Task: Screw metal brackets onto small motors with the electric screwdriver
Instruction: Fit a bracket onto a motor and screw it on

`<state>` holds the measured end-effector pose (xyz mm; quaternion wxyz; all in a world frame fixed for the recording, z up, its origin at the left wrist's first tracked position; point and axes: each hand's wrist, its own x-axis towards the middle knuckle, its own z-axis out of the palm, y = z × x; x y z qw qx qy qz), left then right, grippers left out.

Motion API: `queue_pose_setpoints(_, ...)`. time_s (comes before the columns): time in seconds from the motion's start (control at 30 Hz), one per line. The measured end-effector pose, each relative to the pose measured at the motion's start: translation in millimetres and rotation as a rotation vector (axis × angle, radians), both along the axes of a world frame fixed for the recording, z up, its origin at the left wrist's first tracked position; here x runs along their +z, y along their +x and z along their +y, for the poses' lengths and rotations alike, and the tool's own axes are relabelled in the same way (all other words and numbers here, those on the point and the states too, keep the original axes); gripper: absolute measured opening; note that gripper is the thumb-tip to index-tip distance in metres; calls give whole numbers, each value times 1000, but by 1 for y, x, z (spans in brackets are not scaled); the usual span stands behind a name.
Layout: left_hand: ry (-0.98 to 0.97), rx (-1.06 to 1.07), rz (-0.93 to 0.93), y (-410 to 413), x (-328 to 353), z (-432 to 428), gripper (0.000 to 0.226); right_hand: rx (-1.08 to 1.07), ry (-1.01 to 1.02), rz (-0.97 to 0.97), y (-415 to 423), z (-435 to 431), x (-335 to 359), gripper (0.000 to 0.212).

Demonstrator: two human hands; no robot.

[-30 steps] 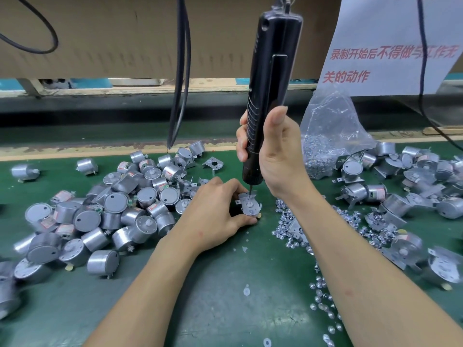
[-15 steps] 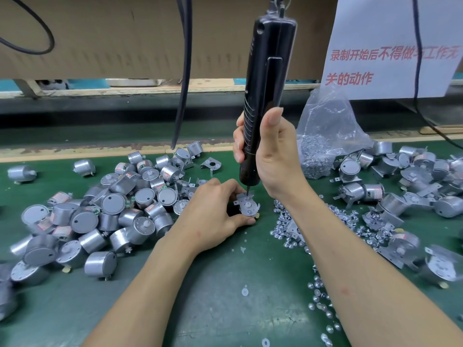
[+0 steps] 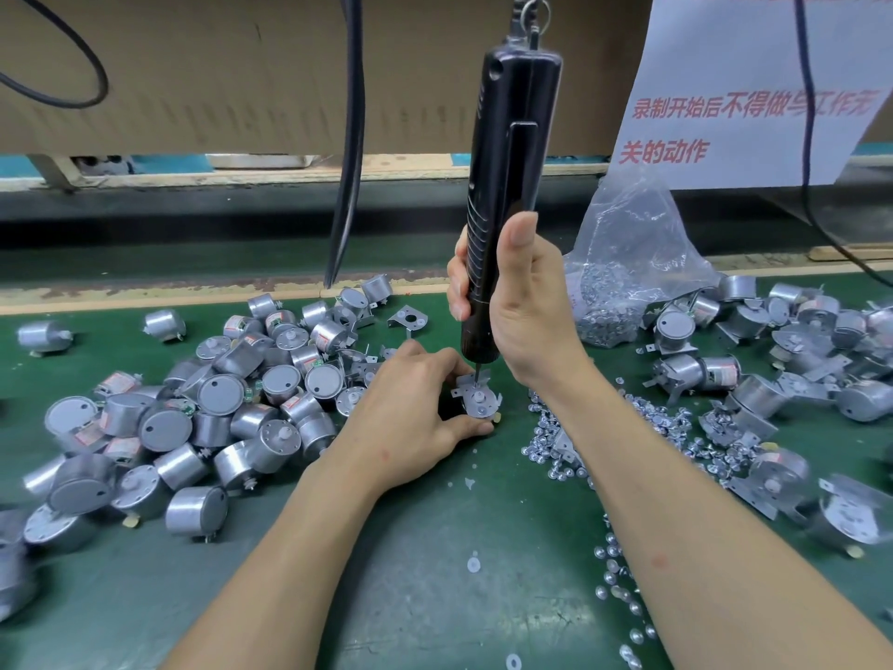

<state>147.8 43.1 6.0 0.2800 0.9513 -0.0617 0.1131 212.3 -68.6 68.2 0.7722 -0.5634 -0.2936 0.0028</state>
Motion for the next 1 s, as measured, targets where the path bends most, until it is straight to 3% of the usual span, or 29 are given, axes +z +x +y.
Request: queue_pose_setpoints(1.0,46,15,12,0,-4,0,45,-147,2,-44,-3,8,-5,80)
